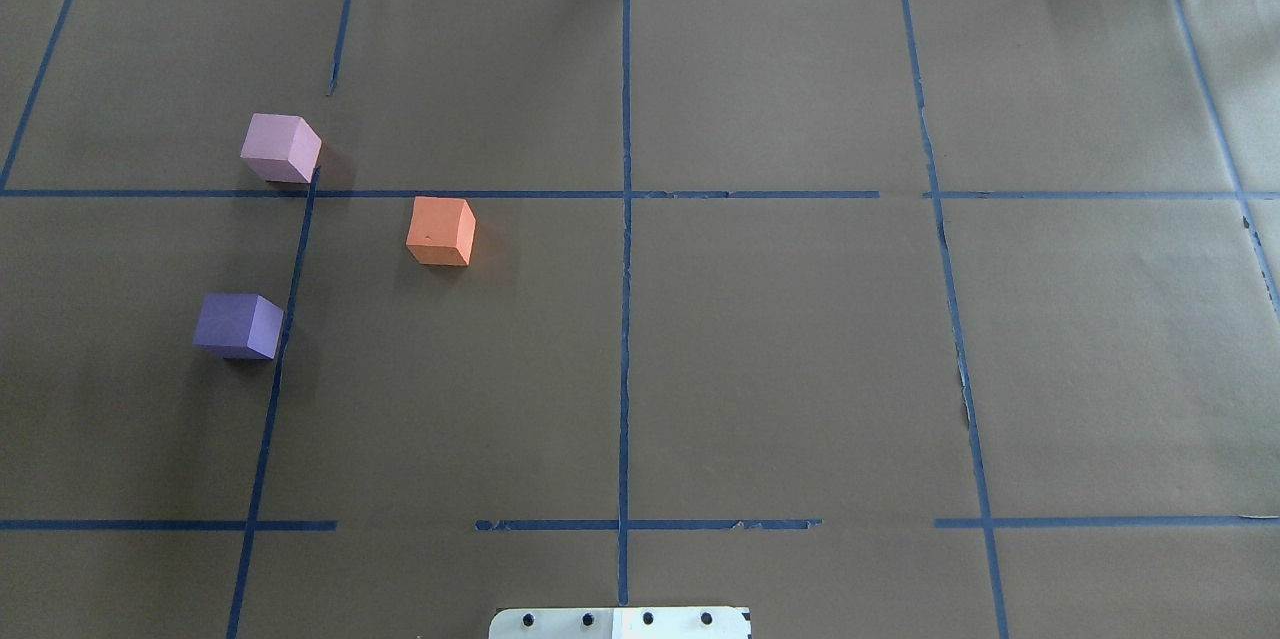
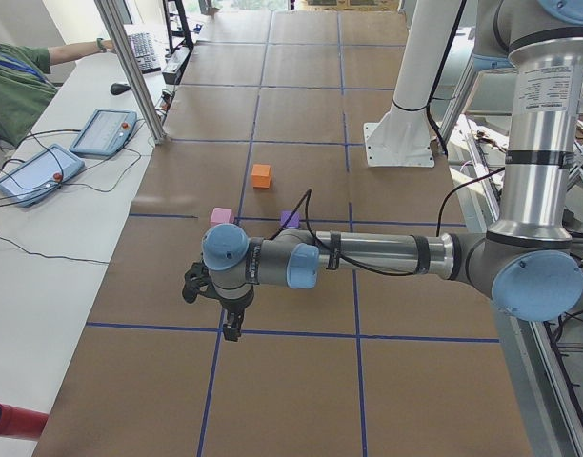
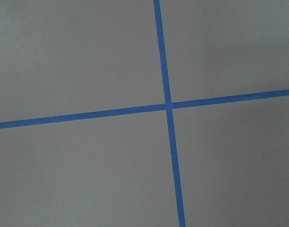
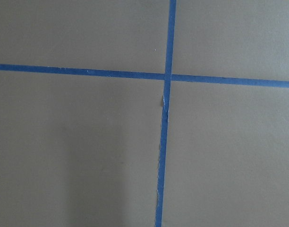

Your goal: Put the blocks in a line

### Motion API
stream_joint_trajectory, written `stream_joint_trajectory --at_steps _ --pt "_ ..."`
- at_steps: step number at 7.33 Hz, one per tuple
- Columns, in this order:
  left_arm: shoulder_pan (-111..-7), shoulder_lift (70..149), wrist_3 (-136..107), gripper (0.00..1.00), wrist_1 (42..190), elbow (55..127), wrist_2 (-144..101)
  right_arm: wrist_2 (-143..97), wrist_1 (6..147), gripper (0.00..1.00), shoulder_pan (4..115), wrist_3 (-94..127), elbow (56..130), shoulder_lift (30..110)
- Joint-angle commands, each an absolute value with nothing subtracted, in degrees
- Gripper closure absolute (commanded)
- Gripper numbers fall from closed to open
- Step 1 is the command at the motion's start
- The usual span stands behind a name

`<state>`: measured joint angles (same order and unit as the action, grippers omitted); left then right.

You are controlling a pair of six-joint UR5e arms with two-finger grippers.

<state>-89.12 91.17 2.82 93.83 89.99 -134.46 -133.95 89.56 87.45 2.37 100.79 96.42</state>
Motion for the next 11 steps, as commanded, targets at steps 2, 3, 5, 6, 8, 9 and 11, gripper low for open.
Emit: stream_joint_trajectory --at_steps 2,3,5,6,8,9,11 --pt "-87.6 92.1 2.8 0.00 94.1 90.5 -134.6 -133.9 89.6 0.00 87.5 2.4 100.7 96.4" --pt "-85.9 94.0 2.8 0.00 93.9 92.7 -134.5 -133.9 89.6 0.00 87.5 2.4 100.7 96.4" --pt "-80.2 98.2 2.6 0.00 93.5 95.2 -135.0 -133.9 89.6 0.00 87.5 2.4 100.7 96.4" --pt "-79.4 98.7 2.6 0.00 94.0 96.8 -135.0 -133.9 89.6 0.00 87.5 2.4 100.8 96.4" --pt "-74.1 105.0 -9.6 0.00 94.6 96.9 -135.6 -133.9 89.6 0.00 87.5 2.4 100.8 96.4" --pt "-69.7 109.1 -18.4 0.00 94.6 96.9 -135.0 -133.9 89.6 0.00 87.5 2.4 100.7 96.4" --pt "-58.9 116.9 -37.1 0.00 94.6 96.2 -129.2 -133.9 89.6 0.00 87.5 2.4 100.7 96.4"
